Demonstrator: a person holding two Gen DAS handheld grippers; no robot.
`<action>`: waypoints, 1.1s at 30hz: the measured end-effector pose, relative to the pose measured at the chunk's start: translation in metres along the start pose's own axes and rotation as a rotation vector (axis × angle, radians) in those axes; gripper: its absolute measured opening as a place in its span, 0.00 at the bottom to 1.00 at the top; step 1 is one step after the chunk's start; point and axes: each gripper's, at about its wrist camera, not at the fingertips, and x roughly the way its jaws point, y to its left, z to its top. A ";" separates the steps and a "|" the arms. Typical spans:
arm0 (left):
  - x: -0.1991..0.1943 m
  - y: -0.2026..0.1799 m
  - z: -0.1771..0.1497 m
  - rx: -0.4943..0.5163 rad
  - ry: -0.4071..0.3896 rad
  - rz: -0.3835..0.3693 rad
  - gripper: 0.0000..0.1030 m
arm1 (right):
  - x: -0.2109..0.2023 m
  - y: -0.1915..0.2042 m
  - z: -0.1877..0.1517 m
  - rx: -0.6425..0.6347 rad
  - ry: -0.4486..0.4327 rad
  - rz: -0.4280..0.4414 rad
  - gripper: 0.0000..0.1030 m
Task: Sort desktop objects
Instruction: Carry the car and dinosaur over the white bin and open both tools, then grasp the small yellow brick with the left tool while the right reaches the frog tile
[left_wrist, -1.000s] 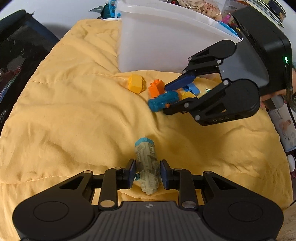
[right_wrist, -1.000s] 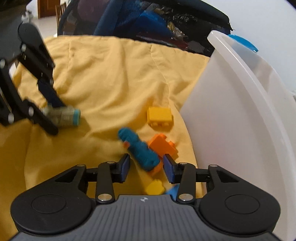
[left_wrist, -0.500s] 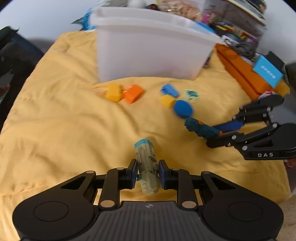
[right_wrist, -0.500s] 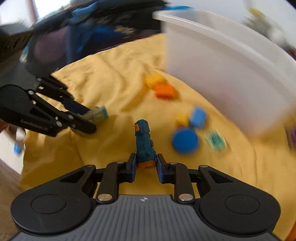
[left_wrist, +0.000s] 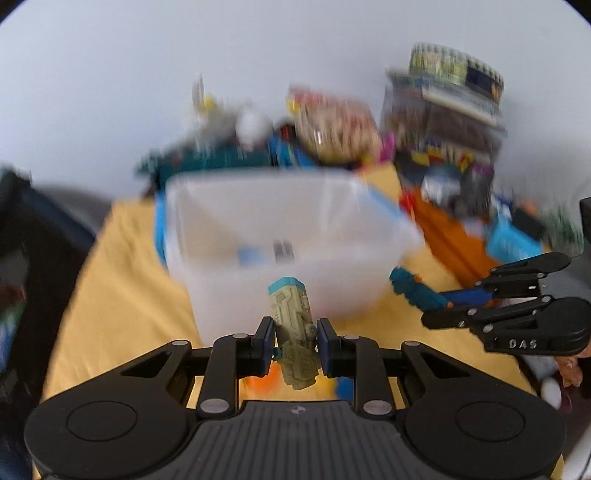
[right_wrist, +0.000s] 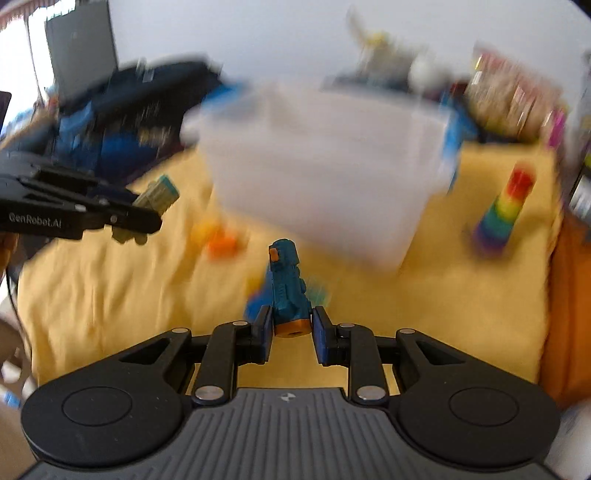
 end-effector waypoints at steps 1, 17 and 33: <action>-0.001 0.003 0.014 0.002 -0.026 0.009 0.27 | -0.005 -0.003 0.013 0.002 -0.037 -0.013 0.25; 0.082 0.024 0.075 0.029 0.014 0.075 0.28 | 0.050 -0.031 0.120 0.093 -0.126 -0.128 0.25; 0.011 0.015 0.002 0.009 -0.030 0.045 0.57 | -0.002 -0.022 0.083 0.096 -0.201 -0.075 0.29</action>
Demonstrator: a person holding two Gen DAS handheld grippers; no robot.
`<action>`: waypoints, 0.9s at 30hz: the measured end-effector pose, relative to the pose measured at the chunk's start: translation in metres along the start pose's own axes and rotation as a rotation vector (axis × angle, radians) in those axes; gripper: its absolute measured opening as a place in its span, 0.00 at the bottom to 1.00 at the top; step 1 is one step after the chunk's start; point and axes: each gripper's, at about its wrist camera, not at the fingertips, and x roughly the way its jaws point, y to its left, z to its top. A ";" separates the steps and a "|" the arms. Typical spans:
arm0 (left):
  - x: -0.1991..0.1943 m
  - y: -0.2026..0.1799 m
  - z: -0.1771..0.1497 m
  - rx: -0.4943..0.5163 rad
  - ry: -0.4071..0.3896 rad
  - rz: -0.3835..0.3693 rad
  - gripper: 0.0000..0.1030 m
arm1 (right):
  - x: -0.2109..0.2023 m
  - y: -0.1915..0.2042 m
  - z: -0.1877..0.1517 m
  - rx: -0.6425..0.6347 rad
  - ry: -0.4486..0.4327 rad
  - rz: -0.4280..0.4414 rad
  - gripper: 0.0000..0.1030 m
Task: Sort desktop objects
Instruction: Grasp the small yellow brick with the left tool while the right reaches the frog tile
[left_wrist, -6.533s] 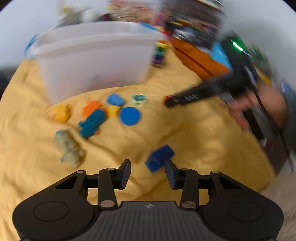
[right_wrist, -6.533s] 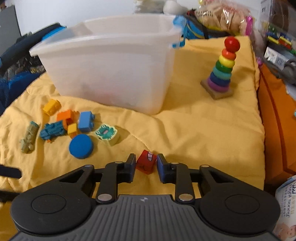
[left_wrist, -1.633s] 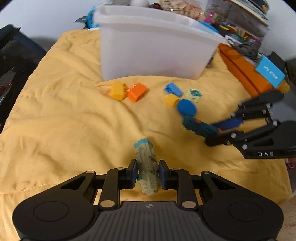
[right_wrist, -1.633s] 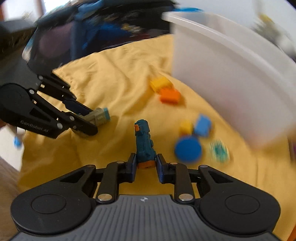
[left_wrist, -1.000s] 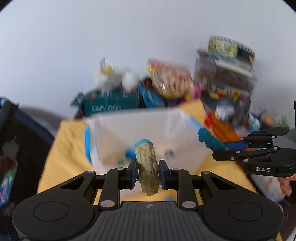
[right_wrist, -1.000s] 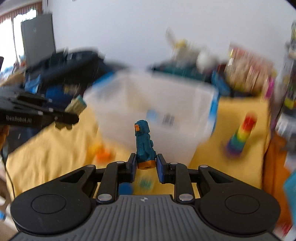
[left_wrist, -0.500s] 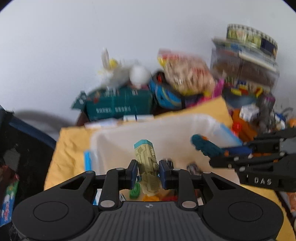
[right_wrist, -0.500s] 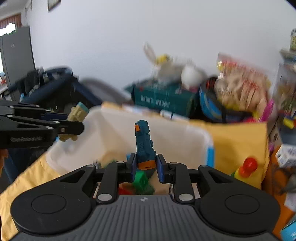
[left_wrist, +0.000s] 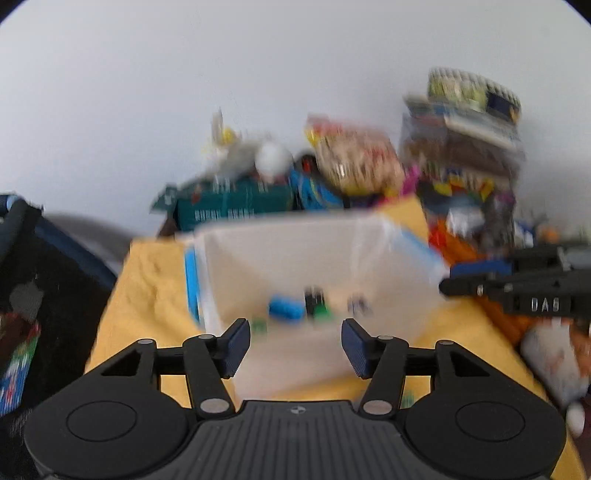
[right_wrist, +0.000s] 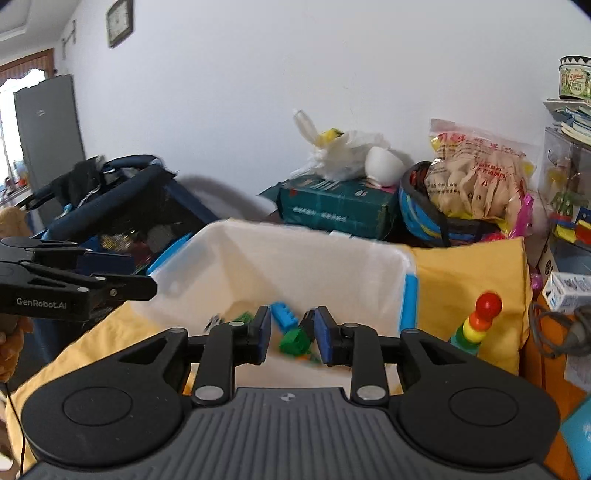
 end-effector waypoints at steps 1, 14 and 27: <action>0.002 -0.003 -0.014 0.006 0.033 -0.008 0.57 | -0.002 0.004 -0.009 -0.024 0.011 -0.004 0.29; 0.033 -0.004 -0.080 0.009 0.241 0.016 0.57 | 0.062 0.034 -0.106 -0.207 0.271 -0.068 0.28; 0.083 0.015 -0.058 0.064 0.289 0.032 0.50 | 0.100 0.033 -0.109 -0.256 0.303 -0.022 0.36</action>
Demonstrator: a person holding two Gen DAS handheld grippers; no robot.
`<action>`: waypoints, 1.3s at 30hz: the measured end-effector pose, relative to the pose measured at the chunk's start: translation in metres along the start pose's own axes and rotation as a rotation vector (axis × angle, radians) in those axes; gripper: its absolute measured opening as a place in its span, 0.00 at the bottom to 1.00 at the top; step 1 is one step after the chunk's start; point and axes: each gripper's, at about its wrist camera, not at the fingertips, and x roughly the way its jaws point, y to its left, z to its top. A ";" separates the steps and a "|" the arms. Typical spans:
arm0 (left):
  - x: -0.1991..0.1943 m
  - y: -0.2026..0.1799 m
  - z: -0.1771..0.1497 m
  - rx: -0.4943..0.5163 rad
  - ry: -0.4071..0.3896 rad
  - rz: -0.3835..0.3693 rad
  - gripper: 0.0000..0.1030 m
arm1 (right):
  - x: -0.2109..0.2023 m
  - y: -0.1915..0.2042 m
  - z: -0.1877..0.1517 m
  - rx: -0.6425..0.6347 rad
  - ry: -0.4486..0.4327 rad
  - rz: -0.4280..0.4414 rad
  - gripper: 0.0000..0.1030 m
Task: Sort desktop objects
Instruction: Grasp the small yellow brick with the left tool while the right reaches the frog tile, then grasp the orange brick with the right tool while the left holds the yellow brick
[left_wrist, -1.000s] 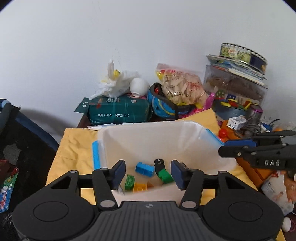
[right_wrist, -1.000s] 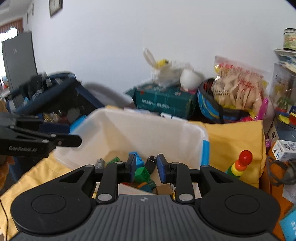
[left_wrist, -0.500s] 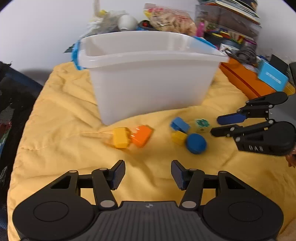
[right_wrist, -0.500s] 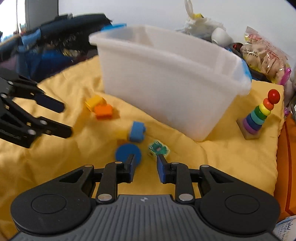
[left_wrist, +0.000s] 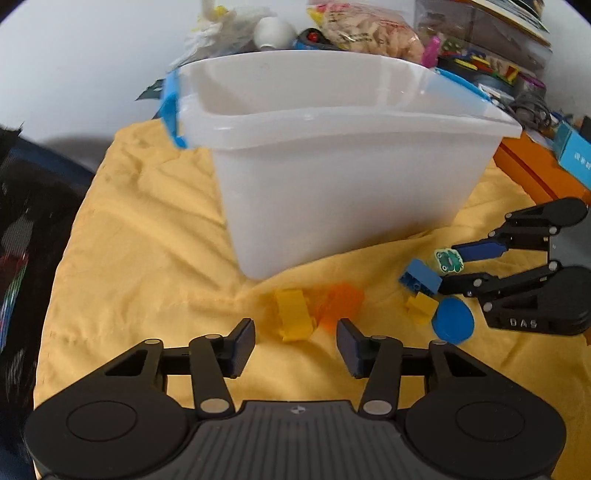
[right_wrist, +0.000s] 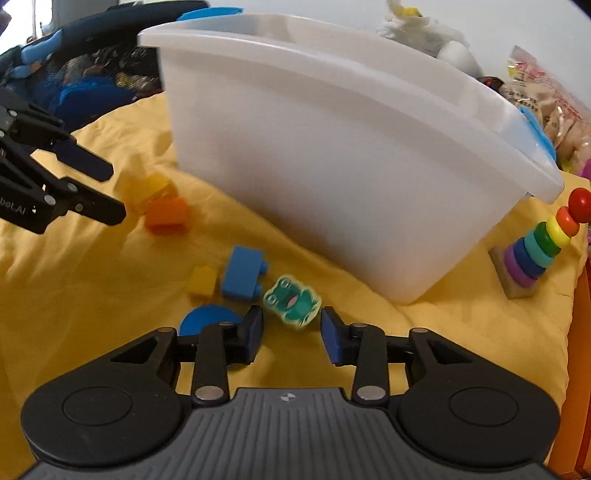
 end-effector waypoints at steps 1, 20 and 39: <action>0.003 -0.001 0.001 0.015 0.002 -0.002 0.49 | 0.001 -0.002 0.001 0.020 -0.002 0.001 0.36; -0.016 -0.048 -0.050 -0.101 0.114 -0.373 0.28 | -0.058 0.002 -0.063 0.174 0.024 -0.025 0.35; -0.050 -0.057 -0.057 0.065 -0.037 -0.182 0.41 | -0.067 0.024 -0.021 -0.060 -0.114 0.018 0.36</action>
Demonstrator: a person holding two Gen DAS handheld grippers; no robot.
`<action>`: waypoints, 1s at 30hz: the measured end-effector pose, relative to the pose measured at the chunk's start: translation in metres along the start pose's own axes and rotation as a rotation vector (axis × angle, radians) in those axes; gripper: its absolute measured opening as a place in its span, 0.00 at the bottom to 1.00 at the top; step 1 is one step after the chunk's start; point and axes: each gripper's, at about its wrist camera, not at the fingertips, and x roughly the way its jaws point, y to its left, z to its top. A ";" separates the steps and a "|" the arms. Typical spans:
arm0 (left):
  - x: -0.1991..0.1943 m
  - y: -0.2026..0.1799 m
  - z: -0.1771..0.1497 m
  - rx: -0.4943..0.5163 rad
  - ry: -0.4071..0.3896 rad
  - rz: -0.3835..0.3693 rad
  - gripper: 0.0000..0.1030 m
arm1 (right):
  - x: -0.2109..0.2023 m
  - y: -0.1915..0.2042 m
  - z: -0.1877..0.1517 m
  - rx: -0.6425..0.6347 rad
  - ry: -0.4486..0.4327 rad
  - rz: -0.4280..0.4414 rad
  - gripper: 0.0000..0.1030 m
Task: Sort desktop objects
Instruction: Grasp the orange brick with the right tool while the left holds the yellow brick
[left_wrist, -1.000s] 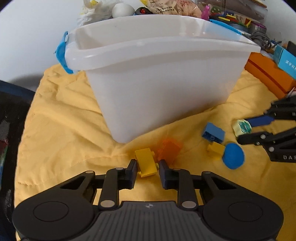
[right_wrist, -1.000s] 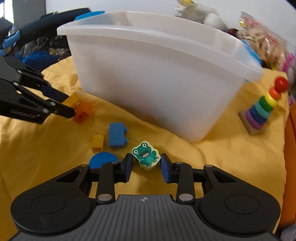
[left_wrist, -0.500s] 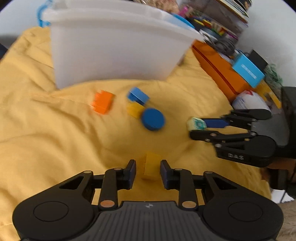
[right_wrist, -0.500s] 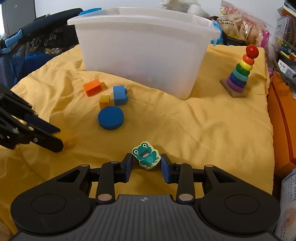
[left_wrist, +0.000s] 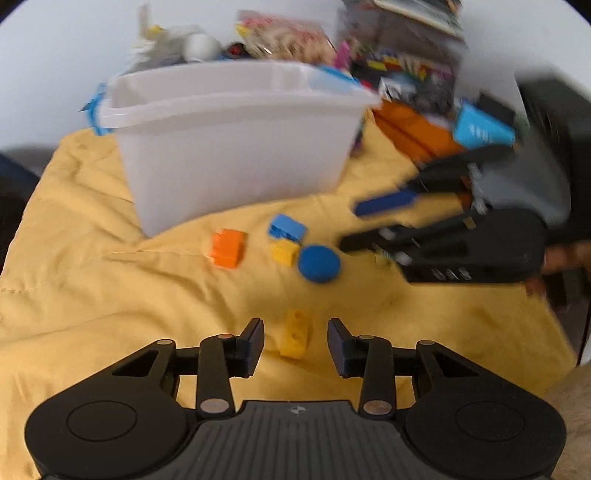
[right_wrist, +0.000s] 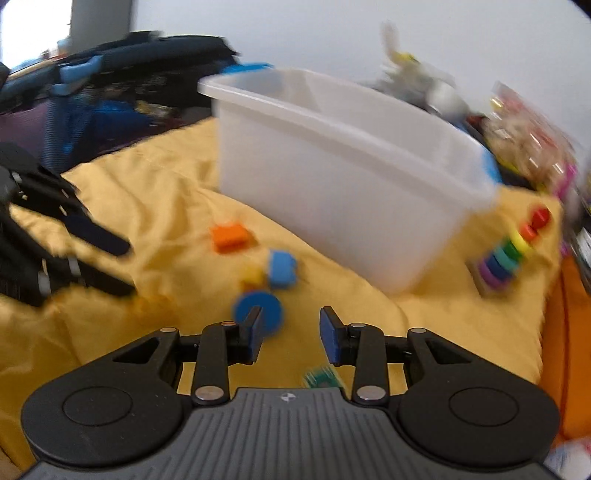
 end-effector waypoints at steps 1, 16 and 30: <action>0.006 -0.002 0.001 0.021 0.011 0.001 0.41 | 0.004 0.004 0.005 -0.032 -0.008 0.013 0.36; -0.005 0.041 -0.014 -0.176 0.036 0.092 0.17 | 0.055 0.030 0.051 -0.085 0.007 0.100 0.34; -0.001 0.035 -0.021 -0.175 0.037 0.071 0.18 | 0.103 0.044 0.057 0.083 0.097 0.010 0.30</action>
